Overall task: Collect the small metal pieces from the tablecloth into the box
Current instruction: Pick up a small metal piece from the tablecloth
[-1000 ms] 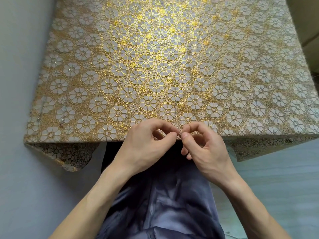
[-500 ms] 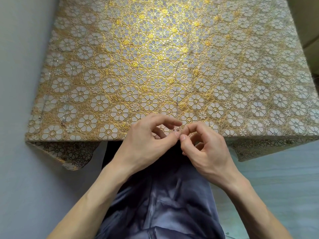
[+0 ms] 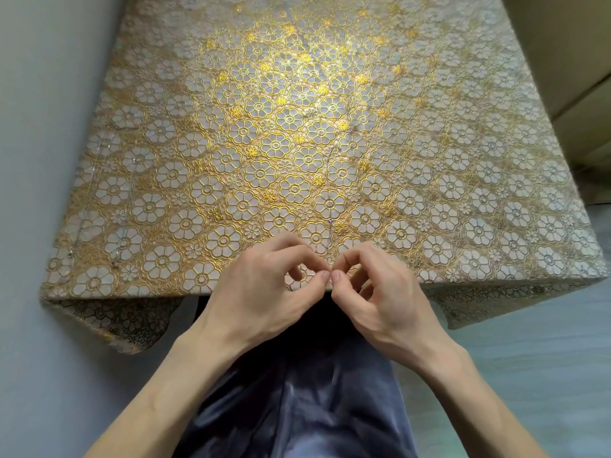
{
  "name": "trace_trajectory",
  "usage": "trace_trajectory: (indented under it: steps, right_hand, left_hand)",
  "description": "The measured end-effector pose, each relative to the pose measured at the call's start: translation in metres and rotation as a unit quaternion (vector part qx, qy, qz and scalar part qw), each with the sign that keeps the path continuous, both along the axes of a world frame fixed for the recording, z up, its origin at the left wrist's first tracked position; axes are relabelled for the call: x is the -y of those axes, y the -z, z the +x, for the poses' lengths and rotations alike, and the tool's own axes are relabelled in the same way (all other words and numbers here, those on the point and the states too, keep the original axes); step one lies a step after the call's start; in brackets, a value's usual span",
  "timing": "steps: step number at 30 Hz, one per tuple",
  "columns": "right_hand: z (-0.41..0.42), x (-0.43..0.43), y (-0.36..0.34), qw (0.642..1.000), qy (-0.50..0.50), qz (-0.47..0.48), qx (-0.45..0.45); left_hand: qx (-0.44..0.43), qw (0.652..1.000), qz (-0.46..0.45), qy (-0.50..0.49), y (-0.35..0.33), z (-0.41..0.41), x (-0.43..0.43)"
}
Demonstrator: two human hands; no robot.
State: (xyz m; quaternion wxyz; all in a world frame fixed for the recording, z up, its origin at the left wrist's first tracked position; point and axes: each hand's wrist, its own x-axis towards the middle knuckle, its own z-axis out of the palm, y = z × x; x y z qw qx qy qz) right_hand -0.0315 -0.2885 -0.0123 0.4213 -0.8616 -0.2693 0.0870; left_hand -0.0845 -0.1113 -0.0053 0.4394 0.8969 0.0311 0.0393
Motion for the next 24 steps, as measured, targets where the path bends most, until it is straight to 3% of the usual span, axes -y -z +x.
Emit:
trace_trajectory:
  steps: [9, 12, 15, 17, 24]
  right_hand:
    - [0.009, -0.001, -0.008, 0.998, -0.037, -0.030, -0.037]
    - [0.016, -0.001, -0.013, 0.989, -0.045, -0.021, -0.139]
    - [0.026, -0.002, -0.015, 0.958, -0.051, -0.007, -0.282]
    - [0.031, -0.002, -0.013, 0.946, -0.051, 0.015, -0.321]
    - [0.035, 0.003, -0.015, 0.943, 0.042, 0.126, -0.306]
  left_hand:
    - [0.003, 1.000, -0.014, -0.013, -0.002, 0.002, 0.000]
    - [0.016, 1.000, 0.002, -0.022, -0.004, 0.002, 0.001]
    - [0.029, 0.997, 0.064, -0.024, -0.007, 0.004, 0.002]
    - [0.033, 0.995, 0.094, -0.018, -0.007, 0.007, 0.002]
    - [-0.008, 0.996, -0.074, -0.052, -0.001, 0.007, -0.002]
